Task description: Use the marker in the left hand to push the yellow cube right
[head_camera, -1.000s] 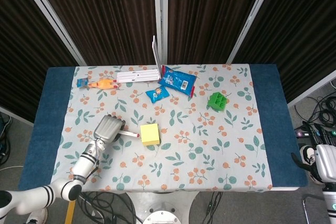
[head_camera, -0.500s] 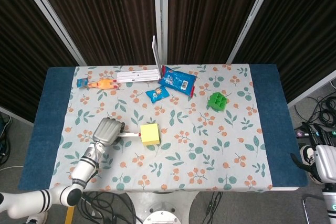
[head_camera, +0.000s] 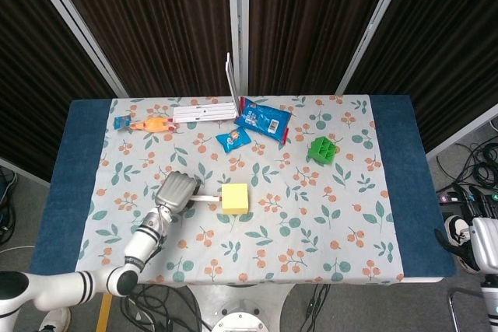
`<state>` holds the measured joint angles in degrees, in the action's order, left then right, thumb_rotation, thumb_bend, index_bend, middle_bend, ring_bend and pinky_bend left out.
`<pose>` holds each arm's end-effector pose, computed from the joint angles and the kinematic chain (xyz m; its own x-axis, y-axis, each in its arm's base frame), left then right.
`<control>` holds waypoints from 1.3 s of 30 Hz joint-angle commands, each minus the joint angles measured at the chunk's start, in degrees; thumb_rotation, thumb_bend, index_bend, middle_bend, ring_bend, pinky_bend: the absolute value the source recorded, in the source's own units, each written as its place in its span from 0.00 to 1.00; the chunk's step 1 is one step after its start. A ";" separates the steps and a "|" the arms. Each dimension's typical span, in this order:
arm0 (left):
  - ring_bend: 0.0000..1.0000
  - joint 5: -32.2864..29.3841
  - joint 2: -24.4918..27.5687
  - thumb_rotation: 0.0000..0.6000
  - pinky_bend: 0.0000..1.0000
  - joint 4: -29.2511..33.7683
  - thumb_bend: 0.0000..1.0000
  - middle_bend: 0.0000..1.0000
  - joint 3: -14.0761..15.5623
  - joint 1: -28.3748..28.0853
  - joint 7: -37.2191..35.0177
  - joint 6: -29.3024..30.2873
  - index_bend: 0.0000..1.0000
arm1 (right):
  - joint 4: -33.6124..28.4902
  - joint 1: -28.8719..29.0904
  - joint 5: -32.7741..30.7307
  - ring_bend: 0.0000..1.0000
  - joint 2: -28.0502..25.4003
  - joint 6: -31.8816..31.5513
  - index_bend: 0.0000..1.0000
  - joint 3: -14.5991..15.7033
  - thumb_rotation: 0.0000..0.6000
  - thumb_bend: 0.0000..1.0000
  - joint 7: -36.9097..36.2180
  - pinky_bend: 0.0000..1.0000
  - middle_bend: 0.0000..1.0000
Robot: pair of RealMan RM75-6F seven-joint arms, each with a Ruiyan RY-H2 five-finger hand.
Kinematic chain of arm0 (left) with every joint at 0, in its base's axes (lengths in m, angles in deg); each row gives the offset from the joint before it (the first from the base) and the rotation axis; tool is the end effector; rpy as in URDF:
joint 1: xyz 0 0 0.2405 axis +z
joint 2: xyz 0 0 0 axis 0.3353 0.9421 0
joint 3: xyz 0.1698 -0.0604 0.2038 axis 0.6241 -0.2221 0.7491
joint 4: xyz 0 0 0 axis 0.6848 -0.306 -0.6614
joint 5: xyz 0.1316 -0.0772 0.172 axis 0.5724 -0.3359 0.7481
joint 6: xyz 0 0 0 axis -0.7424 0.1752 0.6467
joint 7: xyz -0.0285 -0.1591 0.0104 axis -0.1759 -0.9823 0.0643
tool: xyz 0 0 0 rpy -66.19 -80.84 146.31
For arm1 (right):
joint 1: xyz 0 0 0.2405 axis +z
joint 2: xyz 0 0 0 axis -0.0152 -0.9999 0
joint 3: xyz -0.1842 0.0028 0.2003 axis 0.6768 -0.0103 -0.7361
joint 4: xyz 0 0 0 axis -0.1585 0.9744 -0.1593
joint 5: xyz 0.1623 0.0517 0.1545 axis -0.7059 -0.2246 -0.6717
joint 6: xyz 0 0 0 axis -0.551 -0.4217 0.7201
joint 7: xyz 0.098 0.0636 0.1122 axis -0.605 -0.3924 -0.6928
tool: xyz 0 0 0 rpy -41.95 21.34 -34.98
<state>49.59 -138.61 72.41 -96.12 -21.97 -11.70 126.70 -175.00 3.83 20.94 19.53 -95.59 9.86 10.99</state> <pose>-0.1641 0.3578 -0.0945 0.6203 0.2839 0.7312 0.7711 -0.3917 -0.5020 -0.3675 -0.1954 0.1757 0.2606 0.0067 0.9654 -0.9644 0.0485 0.2600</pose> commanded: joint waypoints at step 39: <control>0.51 -6.53 -2.79 1.00 0.50 2.19 0.44 0.71 -0.45 -9.28 4.20 4.21 0.68 | 1.04 -0.41 -0.20 0.00 -0.21 0.48 0.00 -0.13 1.00 0.17 -1.32 0.09 0.22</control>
<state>42.11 -143.05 73.36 -97.63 -32.83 -6.09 129.43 -173.93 3.39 20.70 19.30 -95.09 9.74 9.67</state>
